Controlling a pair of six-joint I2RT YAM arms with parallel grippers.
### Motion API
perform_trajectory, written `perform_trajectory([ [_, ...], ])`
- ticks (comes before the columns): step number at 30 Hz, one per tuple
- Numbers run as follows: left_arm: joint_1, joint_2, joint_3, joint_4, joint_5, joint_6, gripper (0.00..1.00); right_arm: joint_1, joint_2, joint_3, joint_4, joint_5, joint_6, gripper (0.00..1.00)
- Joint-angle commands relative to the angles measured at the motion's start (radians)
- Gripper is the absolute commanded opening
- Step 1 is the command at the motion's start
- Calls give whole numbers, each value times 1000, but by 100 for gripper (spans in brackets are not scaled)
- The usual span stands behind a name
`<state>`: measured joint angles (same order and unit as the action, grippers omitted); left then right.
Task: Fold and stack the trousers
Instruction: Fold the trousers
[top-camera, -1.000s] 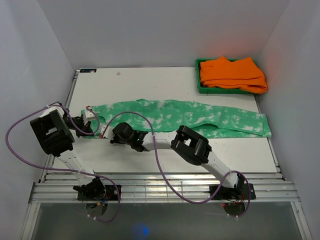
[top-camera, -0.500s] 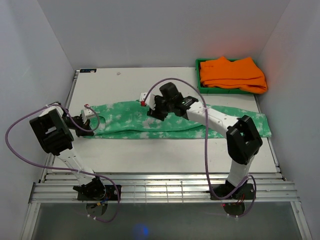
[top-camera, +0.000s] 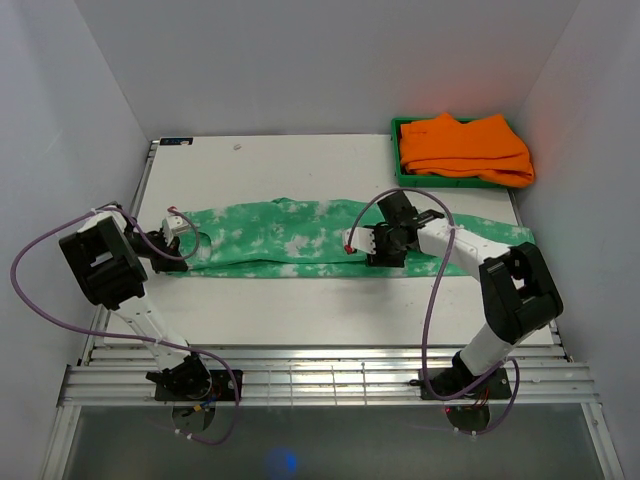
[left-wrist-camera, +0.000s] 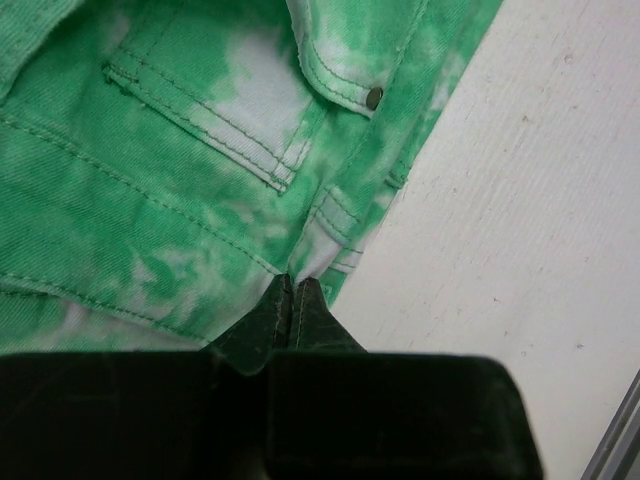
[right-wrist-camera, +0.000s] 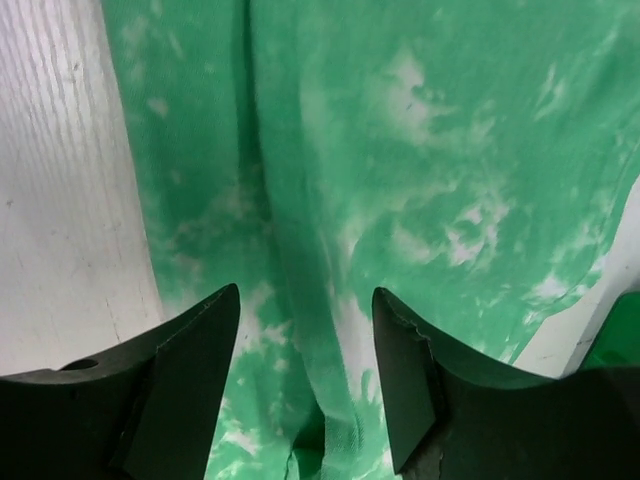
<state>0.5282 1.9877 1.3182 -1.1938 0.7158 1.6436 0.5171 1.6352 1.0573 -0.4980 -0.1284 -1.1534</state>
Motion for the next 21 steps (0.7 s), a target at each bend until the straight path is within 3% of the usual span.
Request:
perform_trajectory([
  [1, 0, 71, -20, 157, -130, 18, 0, -11, -32, -60, 77, 49, -126, 61],
  [5, 0, 72, -28, 168, -151, 15, 0, -12, 6, -68, 133, 91, -117, 56],
  [8, 0, 72, -27, 174, -157, 12, 0, -19, 31, -66, 182, 122, -123, 39],
  [9, 0, 72, -24, 174, -156, 12, 0, -28, 34, -59, 187, 122, -118, 22],
  [11, 0, 74, -19, 175, -153, 5, 0, -32, 32, -31, 185, 124, -91, 10],
  [21, 4, 76, -4, 175, -168, -2, 0, -60, -155, -34, 55, 76, -74, 8],
])
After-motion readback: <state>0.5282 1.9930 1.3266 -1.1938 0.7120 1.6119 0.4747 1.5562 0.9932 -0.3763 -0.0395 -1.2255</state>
